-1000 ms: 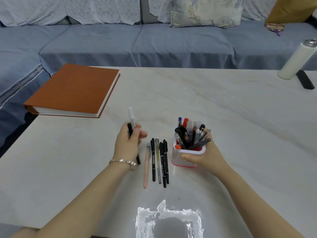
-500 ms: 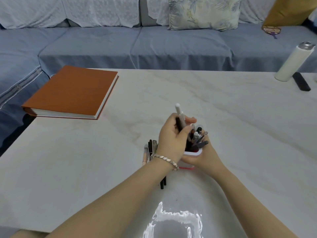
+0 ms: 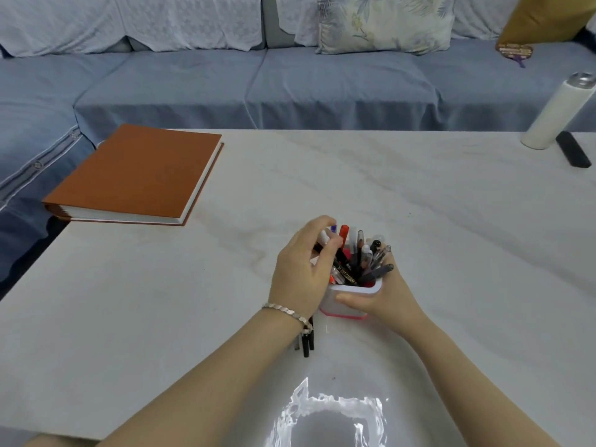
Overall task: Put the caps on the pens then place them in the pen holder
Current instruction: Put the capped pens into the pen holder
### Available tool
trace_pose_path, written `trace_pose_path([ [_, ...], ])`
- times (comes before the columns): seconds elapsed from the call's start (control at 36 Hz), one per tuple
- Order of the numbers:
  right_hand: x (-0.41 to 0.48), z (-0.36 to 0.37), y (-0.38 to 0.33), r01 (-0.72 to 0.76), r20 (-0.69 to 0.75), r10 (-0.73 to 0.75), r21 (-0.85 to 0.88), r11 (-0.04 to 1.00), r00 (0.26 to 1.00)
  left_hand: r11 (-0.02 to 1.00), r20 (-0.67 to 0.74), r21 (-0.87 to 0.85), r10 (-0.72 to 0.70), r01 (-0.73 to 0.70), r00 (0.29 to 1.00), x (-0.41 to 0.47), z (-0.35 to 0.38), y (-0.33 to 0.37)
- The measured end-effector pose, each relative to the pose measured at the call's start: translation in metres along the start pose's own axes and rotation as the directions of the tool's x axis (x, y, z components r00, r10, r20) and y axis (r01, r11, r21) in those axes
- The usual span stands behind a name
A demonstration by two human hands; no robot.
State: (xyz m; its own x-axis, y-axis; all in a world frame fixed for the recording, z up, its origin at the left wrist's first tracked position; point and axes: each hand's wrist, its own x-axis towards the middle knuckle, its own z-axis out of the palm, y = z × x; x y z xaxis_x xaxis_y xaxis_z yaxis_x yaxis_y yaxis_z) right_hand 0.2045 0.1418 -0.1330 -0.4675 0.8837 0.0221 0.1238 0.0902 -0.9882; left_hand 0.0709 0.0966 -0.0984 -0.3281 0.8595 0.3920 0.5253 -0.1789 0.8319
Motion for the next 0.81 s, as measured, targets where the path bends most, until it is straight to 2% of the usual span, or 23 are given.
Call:
trace_pose_path([
  [0.11,0.003,-0.001,0.004,-0.006,0.000,0.006,-0.077,0.997,1.000,0.991,0.002,0.115,0.069,-0.069,0.998,-0.005,0.010,-0.004],
  [0.17,0.005,-0.001,0.005,0.001,0.000,-0.001,-0.109,0.994,1.000,0.984,0.038,0.158,0.073,-0.078,0.997,-0.004,0.014,-0.003],
  [0.25,0.004,0.000,-0.001,-0.005,-0.007,0.005,-0.118,0.993,1.000,0.936,0.124,0.328,0.092,-0.128,0.988,0.002,0.011,-0.001],
  [0.28,0.004,0.001,-0.002,-0.012,-0.002,0.012,-0.106,0.994,1.000,0.939,0.196,0.320,0.068,-0.129,0.978,0.004,0.008,0.001],
  [0.33,0.000,0.002,-0.006,-0.040,0.010,0.041,-0.077,0.996,0.999,0.980,0.356,0.191,-0.012,-0.060,0.935,0.004,0.000,0.000],
  [0.36,-0.001,0.002,-0.006,-0.047,0.007,0.048,-0.057,0.997,0.999,0.990,0.389,0.140,-0.030,-0.027,0.921,0.003,-0.006,-0.003],
  [0.42,-0.005,0.003,-0.012,-0.054,0.019,0.054,0.007,0.999,0.998,0.995,0.325,0.101,-0.055,0.023,0.944,-0.003,-0.017,-0.011],
  [0.47,-0.010,0.006,-0.024,-0.064,0.069,0.058,0.076,0.995,0.996,0.981,0.175,0.117,-0.172,0.153,0.969,-0.011,-0.026,-0.026],
  [0.53,-0.011,0.008,-0.030,-0.066,0.078,0.058,0.093,0.994,0.995,0.906,0.049,0.215,-0.384,0.366,0.922,-0.021,-0.032,-0.040],
  [0.58,-0.009,0.010,-0.030,-0.073,0.080,0.065,0.101,0.992,0.995,0.769,0.002,0.355,-0.569,0.531,0.822,-0.030,-0.035,-0.052],
  [0.64,-0.010,0.011,-0.032,-0.066,0.083,0.058,0.096,0.993,0.995,0.678,0.037,0.481,-0.650,0.556,0.759,-0.037,-0.034,-0.062],
  [0.72,-0.012,0.011,-0.033,-0.078,0.062,0.073,0.087,0.993,0.995,0.647,0.097,0.528,-0.690,0.550,0.717,-0.041,-0.028,-0.071],
  [0.81,-0.010,0.011,-0.031,-0.065,0.050,0.062,0.049,0.997,0.997,0.616,0.099,0.555,-0.717,0.560,0.690,-0.040,-0.022,-0.071],
])
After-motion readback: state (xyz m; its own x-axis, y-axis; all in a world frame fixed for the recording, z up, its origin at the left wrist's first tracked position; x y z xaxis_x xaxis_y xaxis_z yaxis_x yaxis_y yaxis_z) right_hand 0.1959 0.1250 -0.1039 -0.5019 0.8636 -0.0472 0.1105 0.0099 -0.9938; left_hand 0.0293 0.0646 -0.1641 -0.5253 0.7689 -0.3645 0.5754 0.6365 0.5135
